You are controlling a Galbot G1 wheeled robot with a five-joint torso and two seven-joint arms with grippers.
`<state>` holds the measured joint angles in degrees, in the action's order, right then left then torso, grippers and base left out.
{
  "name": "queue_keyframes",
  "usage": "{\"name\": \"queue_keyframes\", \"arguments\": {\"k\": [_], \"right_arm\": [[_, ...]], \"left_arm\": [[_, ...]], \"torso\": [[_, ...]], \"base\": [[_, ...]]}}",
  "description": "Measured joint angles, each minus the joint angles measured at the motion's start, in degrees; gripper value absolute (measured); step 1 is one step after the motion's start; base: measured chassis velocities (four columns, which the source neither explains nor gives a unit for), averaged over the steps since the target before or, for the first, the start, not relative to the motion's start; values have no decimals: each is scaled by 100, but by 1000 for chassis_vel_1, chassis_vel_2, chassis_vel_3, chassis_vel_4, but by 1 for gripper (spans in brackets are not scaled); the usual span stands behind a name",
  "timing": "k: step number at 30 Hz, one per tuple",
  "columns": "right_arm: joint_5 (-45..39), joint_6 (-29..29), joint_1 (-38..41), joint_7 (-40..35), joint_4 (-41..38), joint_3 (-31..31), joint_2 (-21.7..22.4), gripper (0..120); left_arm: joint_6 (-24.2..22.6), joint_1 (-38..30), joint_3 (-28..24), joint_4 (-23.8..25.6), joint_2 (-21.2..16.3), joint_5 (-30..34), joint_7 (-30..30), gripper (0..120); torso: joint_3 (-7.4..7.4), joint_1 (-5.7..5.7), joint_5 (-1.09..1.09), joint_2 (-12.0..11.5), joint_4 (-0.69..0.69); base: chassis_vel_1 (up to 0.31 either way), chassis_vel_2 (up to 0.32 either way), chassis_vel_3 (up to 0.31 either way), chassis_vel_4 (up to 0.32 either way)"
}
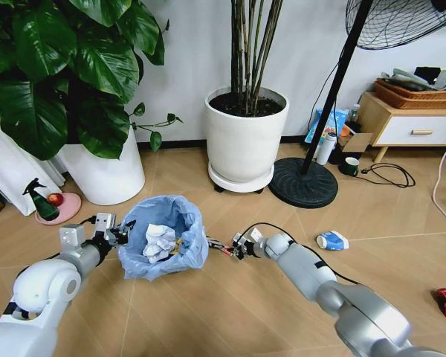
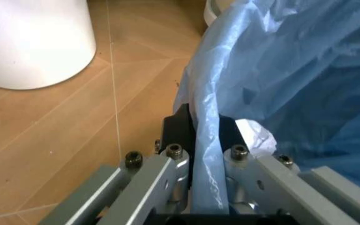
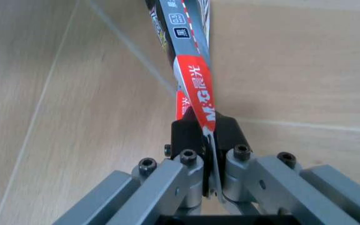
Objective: Pick up the trash bin and place the garbage on the floor into it.
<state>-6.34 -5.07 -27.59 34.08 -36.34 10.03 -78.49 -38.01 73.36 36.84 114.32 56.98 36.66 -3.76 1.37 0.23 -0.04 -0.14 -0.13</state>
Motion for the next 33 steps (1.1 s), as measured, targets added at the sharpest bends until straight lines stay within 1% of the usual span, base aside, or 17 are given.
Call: {"name": "queue_keyframes", "arguments": {"k": [2,5,7,8,12,13,17,19,21,25,27,28,29,30,33], "right_arm": [[-16,-46,-54,-32,-154,-61,62,0],[-76,-187,-299,-219,-785,-400,276,0],[-226,-363,-499,-371,-1356,-618,461,0],[-226,-363,-499,-371,-1356,-618,461,0],[-403,-506,-844,-576,-2248,-1125,862,0],[-403,-506,-844,-576,-2248,-1125,862,0],[-721,-582,-1083,-797,-3119,-1581,1178,0],[-785,-590,-1106,-825,-3261,-1635,1211,0],[-956,-587,-1133,-884,-3699,-1783,1288,0],[-1205,-571,-1106,-982,-4156,-1868,1375,0],[-1485,-580,-1051,-1064,-4497,-1847,1487,0],[-1485,-580,-1051,-1064,-4497,-1847,1487,0],[-1563,-581,-1033,-1087,-4607,-1816,1521,0],[-1847,-586,-992,-1187,-5041,-1663,1580,0],[-2053,-612,-963,-1276,-5395,-1547,1571,0]], "left_arm": [[0,3,0,-3,5,0,0,1],[2,35,-10,-21,56,-25,0,1],[2,49,-26,-44,76,-54,1,1],[2,49,-26,-44,76,-54,1,1],[7,54,-36,-100,57,-66,-14,1],[7,54,-36,-100,57,-66,-14,1],[10,47,-75,-155,18,-66,-39,1],[10,42,-91,-160,11,-66,-40,1],[10,8,-155,-168,-9,-46,-41,1],[7,-56,-250,-177,-55,5,-40,1],[1,-100,-323,-198,-102,30,-39,1],[1,-100,-323,-198,-102,30,-39,1],[-1,-116,-356,-211,-120,34,-39,1],[-9,-207,-485,-257,-167,73,-40,1],[-17,-343,-643,-317,-232,118,-38,1]], "torso": [[0,0,-1,0,0],[0,0,0,0,0],[-1,0,0,0,0],[-1,0,0,0,0],[0,0,0,0,-1],[0,0,0,0,-1],[0,0,-1,0,-2],[0,0,0,0,-2],[0,0,0,0,0],[0,0,0,0,0],[0,0,-2,0,0],[0,0,-2,0,0],[0,0,-3,0,0],[0,0,-1,0,0],[0,0,-1,0,0]], "base": [[0,0,0,0],[0,0,0,0],[0,0,0,0],[0,0,0,0],[0,0,0,0],[0,0,0,0],[0,0,0,0],[0,0,0,0],[0,0,0,0],[0,0,0,0],[0,0,0,0],[0,0,0,0],[0,0,0,0],[0,0,0,0],[0,0,0,0]]}}
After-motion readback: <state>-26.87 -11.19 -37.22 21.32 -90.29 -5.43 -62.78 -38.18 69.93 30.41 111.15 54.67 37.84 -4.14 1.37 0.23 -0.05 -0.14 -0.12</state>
